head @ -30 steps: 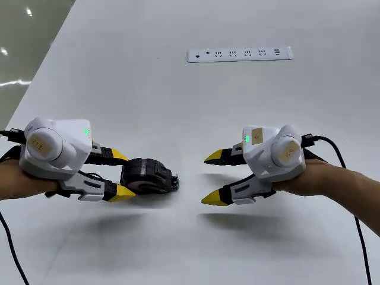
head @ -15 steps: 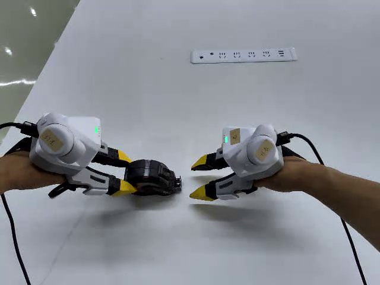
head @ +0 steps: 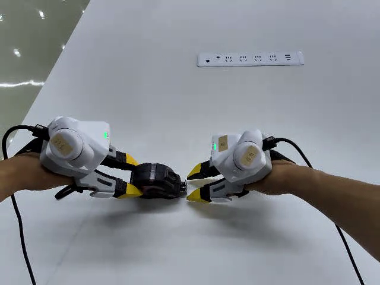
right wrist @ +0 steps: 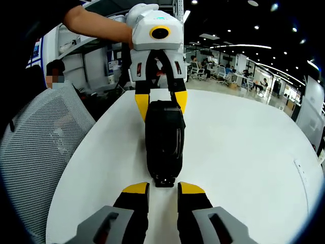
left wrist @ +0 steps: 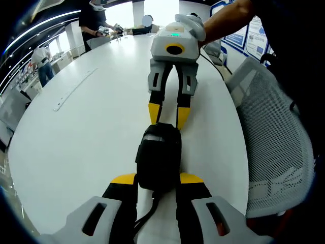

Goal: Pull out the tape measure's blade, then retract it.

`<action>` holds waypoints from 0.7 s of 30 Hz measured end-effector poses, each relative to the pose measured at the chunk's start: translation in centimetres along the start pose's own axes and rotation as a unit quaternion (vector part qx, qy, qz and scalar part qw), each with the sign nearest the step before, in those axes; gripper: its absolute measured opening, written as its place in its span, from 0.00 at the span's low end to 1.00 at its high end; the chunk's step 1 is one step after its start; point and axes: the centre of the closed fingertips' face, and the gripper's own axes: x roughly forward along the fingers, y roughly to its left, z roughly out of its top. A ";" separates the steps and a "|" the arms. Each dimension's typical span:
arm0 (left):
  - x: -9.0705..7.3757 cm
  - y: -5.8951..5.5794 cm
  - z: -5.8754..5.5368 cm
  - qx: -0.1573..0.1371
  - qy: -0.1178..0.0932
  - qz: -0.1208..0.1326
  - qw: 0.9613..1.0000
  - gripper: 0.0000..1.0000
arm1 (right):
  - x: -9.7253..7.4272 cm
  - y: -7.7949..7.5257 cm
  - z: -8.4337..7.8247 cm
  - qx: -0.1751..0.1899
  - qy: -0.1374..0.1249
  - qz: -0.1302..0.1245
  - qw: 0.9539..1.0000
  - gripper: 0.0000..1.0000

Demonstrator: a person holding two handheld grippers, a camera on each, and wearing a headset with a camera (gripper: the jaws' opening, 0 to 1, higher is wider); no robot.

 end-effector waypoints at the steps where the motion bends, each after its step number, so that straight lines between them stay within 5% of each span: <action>1: 0.0 0.0 0.0 0.001 0.001 -0.001 1.000 0.22 | 0.1 0.0 0.0 0.000 0.000 0.000 1.000 0.18; 21: 0.2 0.1 0.1 0.001 0.003 -0.003 1.000 0.23 | 0.9 -0.3 0.0 -0.007 0.010 -0.007 1.000 0.12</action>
